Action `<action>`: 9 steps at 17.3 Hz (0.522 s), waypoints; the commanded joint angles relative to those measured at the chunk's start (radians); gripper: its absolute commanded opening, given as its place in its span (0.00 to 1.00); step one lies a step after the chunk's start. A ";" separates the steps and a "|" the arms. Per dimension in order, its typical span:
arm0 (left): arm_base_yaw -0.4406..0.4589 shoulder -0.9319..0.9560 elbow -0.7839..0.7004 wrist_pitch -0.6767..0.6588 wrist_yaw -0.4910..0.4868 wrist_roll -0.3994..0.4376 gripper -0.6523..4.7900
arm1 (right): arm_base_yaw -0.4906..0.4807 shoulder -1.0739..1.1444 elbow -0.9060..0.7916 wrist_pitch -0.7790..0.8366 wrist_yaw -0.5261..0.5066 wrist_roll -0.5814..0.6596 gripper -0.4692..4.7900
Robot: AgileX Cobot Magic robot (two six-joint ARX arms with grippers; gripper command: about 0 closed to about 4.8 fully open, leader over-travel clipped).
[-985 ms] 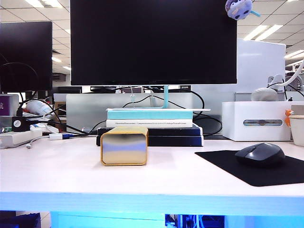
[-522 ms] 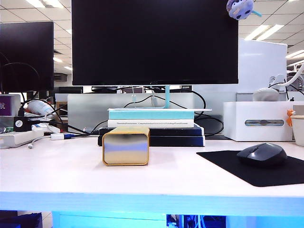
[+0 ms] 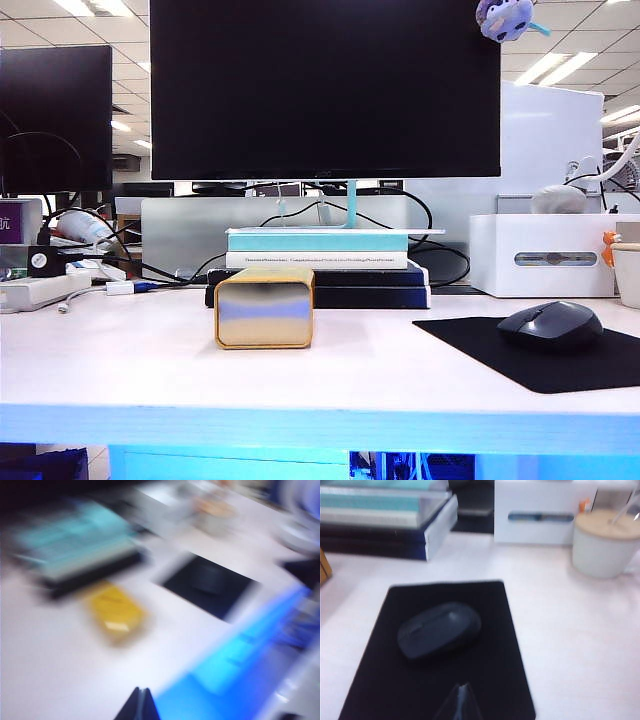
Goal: Place the black mouse on the black mouse pad.
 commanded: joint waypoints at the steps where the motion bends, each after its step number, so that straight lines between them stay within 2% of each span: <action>1: 0.000 -0.008 -0.378 0.385 0.231 -0.123 0.11 | 0.002 0.000 -0.043 0.011 -0.033 0.003 0.09; 2: 0.000 0.000 -0.465 0.474 0.237 -0.157 0.11 | 0.002 0.000 -0.058 0.009 -0.039 0.003 0.09; 3: 0.000 0.001 -0.566 0.575 0.225 -0.150 0.11 | 0.002 0.000 -0.058 0.010 -0.044 0.003 0.09; 6: 0.000 0.001 -0.718 0.768 0.226 -0.147 0.11 | 0.002 0.000 -0.058 0.009 -0.043 0.003 0.09; 9: 0.000 0.001 -0.765 0.809 0.204 -0.137 0.11 | 0.002 0.000 -0.058 0.011 -0.042 0.003 0.09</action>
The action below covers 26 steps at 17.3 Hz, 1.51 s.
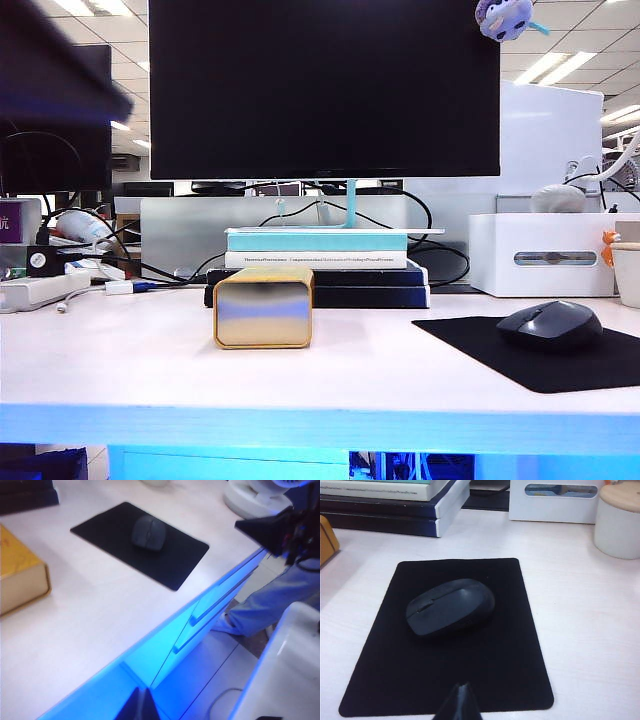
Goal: Place the black mouse on the black mouse pad.
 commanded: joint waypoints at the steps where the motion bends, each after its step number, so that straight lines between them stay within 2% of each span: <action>1: 0.001 0.000 -0.029 0.056 -0.023 0.011 0.11 | 0.000 0.000 -0.006 0.002 0.001 0.002 0.09; 3: 0.001 0.000 -0.047 0.079 -0.083 0.026 0.11 | 0.000 0.000 -0.006 0.002 0.001 0.002 0.09; 5: 0.001 -0.002 -0.090 0.138 -0.182 0.089 0.11 | 0.000 0.000 -0.006 0.002 0.001 0.002 0.09; 7: 0.016 -0.100 -0.148 0.183 -0.229 0.104 0.11 | 0.000 0.000 -0.006 0.002 0.001 0.002 0.09; 9: 0.106 -0.262 -0.217 0.171 -0.220 0.101 0.11 | -0.001 0.000 -0.006 0.002 0.000 0.002 0.09; 10: 0.190 -0.357 -0.245 0.136 -0.186 0.102 0.11 | 0.000 0.000 -0.006 0.002 0.001 0.002 0.09; 11: 0.292 -0.430 -0.267 0.117 -0.110 0.103 0.11 | 0.000 0.000 -0.006 0.002 0.001 0.002 0.09; 13: 0.425 -0.505 -0.276 0.048 -0.087 0.105 0.11 | 0.000 0.000 -0.006 0.002 0.001 0.002 0.09; 14: 0.497 -0.501 -0.286 0.034 -0.085 0.105 0.11 | -0.001 0.000 -0.006 0.002 0.001 0.002 0.09; 17: 0.630 -0.501 -0.328 0.035 -0.109 0.106 0.11 | -0.002 0.000 -0.006 0.002 0.001 0.002 0.09; 20: 0.819 -0.501 -0.328 0.010 -0.106 0.137 0.11 | -0.002 0.000 -0.006 0.002 0.001 0.002 0.09; 21: 0.841 -0.501 -0.328 0.010 -0.108 0.138 0.11 | -0.002 0.000 -0.006 0.002 0.000 0.002 0.09; 23: 0.849 -0.501 -0.328 0.009 -0.108 0.201 0.11 | -0.002 0.000 -0.006 0.002 0.001 0.002 0.09; 26: 0.849 -0.501 -0.327 0.012 -0.108 0.200 0.11 | -0.002 0.000 -0.006 0.002 0.001 0.002 0.09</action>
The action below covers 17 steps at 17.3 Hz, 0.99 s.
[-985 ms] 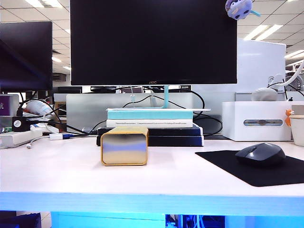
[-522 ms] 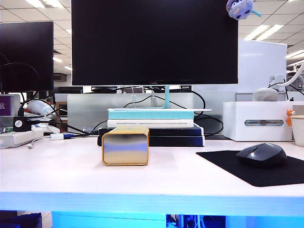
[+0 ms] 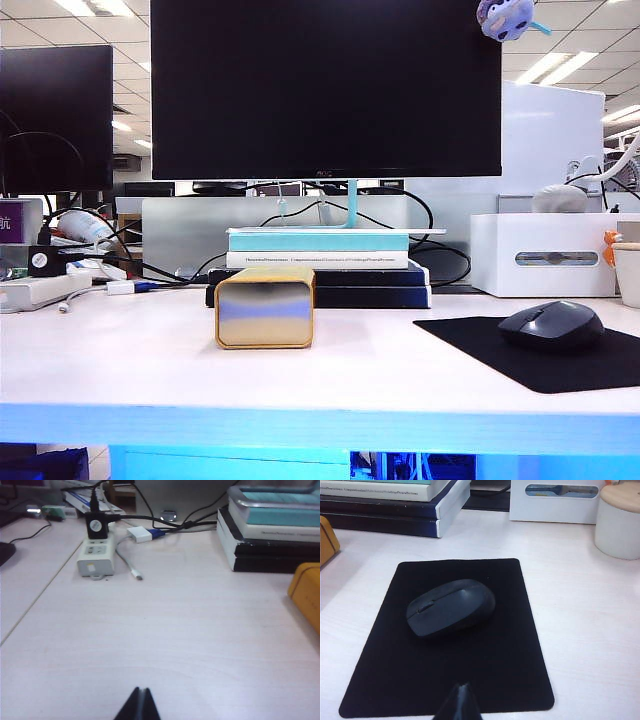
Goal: Place the black mouse on the black mouse pad.
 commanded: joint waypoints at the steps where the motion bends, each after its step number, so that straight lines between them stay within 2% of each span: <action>1: 0.001 -0.002 0.000 -0.009 0.004 0.004 0.11 | 0.000 0.000 -0.006 0.001 0.001 0.001 0.09; 7: 0.001 -0.002 0.000 -0.009 0.003 0.004 0.11 | 0.001 0.000 -0.009 0.014 0.002 0.001 0.09; 9: 0.001 -0.002 0.000 -0.009 0.003 0.004 0.11 | -0.006 0.000 -0.053 0.156 0.021 0.001 0.09; 10: 0.001 -0.002 0.000 -0.009 0.003 0.005 0.11 | -0.019 0.000 -0.054 0.164 0.027 0.001 0.09; 17: 0.001 -0.002 0.000 -0.008 0.003 0.004 0.11 | -0.233 0.000 -0.054 0.185 0.048 0.001 0.09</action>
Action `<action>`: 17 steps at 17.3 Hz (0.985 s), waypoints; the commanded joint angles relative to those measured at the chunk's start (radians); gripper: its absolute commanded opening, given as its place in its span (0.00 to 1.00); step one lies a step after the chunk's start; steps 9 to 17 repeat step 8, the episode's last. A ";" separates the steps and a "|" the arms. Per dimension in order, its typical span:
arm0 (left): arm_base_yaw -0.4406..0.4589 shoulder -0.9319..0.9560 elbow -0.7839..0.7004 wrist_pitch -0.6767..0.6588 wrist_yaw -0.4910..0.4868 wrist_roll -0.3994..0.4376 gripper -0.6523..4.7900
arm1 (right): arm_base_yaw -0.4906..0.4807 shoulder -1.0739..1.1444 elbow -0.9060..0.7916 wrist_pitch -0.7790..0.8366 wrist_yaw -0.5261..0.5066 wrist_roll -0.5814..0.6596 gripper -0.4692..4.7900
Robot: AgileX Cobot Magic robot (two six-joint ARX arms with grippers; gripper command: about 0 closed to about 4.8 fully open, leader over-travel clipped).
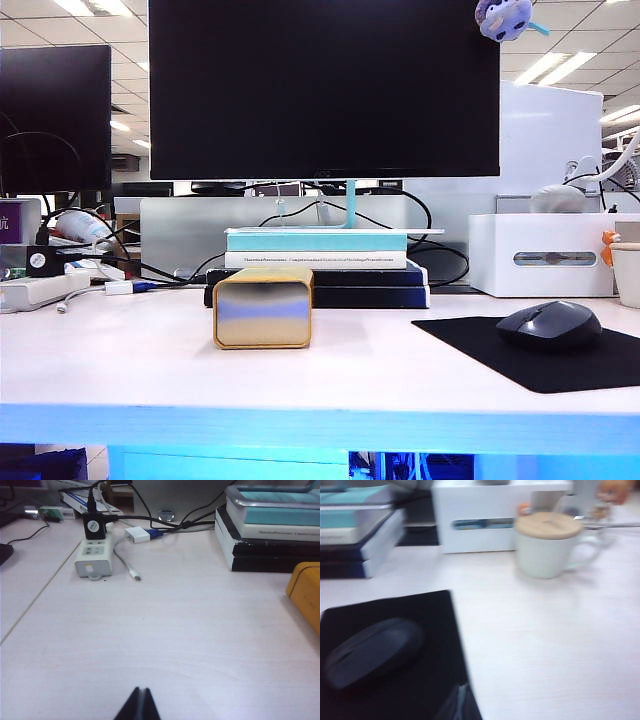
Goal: Place the black mouse on the black mouse pad.
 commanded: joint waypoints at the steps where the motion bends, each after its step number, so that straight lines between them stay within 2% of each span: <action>1: 0.001 -0.002 0.000 -0.008 0.004 0.004 0.11 | -0.048 0.000 -0.009 0.029 0.024 0.000 0.09; 17: 0.001 -0.002 0.000 -0.008 0.004 0.004 0.11 | -0.046 0.000 -0.009 0.020 0.025 0.000 0.09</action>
